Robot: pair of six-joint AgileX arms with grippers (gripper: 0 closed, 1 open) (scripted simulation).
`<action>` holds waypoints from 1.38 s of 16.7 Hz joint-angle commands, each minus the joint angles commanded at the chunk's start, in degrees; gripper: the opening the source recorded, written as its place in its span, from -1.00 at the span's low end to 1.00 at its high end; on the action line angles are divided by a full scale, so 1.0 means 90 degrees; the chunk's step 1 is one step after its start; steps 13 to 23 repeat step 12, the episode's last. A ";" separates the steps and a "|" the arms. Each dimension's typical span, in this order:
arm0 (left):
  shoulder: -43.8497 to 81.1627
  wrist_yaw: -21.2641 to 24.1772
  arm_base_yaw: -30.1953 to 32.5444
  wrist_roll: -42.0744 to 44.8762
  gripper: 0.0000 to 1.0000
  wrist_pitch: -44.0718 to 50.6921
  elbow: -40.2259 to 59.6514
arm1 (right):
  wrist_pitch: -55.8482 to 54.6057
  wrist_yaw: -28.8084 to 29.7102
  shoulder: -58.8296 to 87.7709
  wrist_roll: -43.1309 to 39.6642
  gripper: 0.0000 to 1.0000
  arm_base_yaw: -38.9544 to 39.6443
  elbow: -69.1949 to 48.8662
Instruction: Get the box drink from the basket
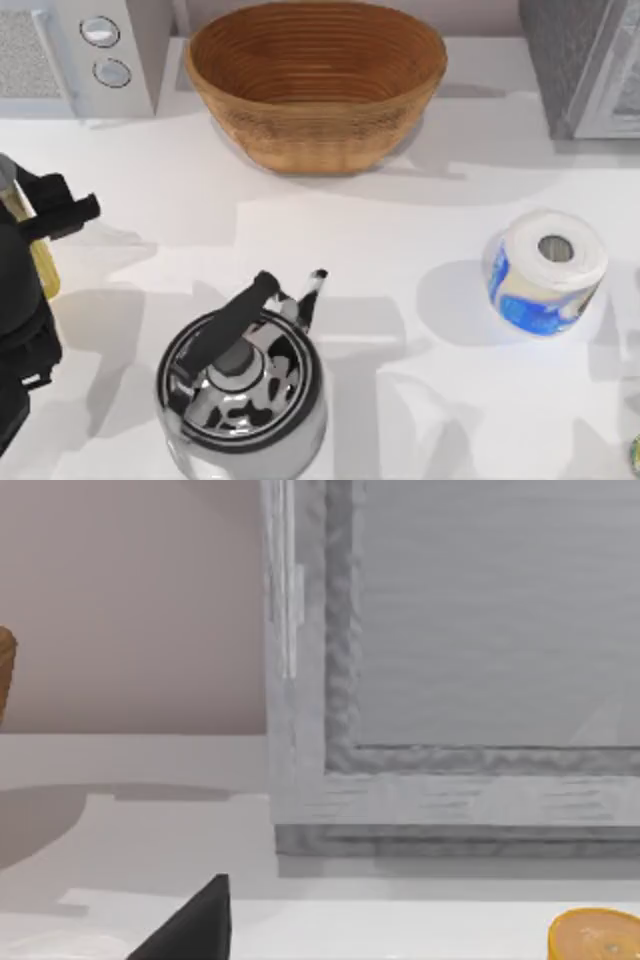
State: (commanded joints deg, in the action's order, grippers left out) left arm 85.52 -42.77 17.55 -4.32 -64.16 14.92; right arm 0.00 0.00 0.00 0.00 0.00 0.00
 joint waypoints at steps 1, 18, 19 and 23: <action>0.0000 0.0000 0.0000 0.0000 0.21 0.0000 0.0000 | 0.0000 0.0000 0.0000 0.0000 1.00 0.0000 0.0000; 0.0000 0.0000 0.0000 0.0000 1.00 0.0000 0.0000 | 0.0000 0.0000 0.0000 0.0000 1.00 0.0000 0.0000; 0.0000 0.0000 0.0000 0.0000 1.00 0.0000 0.0000 | 0.0000 0.0000 0.0000 0.0000 1.00 0.0000 0.0000; 0.0000 0.0000 0.0000 0.0000 1.00 0.0000 0.0000 | 0.0000 0.0000 0.0000 0.0000 1.00 0.0000 0.0000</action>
